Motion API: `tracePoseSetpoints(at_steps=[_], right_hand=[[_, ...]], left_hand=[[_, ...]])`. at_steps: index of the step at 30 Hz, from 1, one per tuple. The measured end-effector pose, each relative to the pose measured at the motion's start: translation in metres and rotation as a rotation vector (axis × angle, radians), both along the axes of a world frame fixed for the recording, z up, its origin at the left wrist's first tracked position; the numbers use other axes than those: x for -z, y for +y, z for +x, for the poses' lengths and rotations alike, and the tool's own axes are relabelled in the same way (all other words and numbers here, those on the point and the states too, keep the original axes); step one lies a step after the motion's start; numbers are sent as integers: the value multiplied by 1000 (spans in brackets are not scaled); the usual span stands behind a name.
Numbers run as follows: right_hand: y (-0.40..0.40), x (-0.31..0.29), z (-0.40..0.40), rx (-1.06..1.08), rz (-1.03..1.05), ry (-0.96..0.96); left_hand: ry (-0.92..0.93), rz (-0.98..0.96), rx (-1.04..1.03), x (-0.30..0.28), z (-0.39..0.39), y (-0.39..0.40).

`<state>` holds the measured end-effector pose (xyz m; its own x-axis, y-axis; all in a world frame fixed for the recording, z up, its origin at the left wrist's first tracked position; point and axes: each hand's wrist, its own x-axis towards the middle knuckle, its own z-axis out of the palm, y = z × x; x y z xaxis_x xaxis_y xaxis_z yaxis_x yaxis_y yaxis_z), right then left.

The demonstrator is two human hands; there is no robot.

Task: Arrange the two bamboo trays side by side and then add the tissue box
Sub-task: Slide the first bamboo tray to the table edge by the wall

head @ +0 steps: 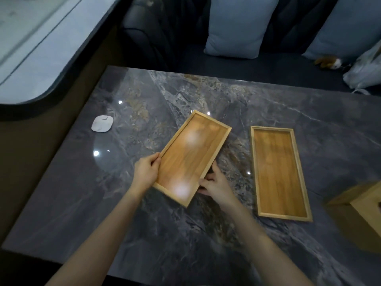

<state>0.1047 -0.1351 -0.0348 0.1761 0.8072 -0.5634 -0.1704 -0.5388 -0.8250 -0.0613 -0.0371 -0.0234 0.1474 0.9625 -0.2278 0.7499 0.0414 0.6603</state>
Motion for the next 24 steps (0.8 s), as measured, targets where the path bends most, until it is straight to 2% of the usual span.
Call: tracePoseSetpoints(at_steps=[7, 14, 24], right_hand=[[28, -25, -30, -57, 95, -45], [71, -43, -92, -144, 204, -132], [122, -22, -193, -228, 128, -115]], left_hand=[[-96, 47, -52, -26, -45, 19], [-156, 49, -171, -45, -117, 45], [-174, -53, -216, -24, -224, 75]])
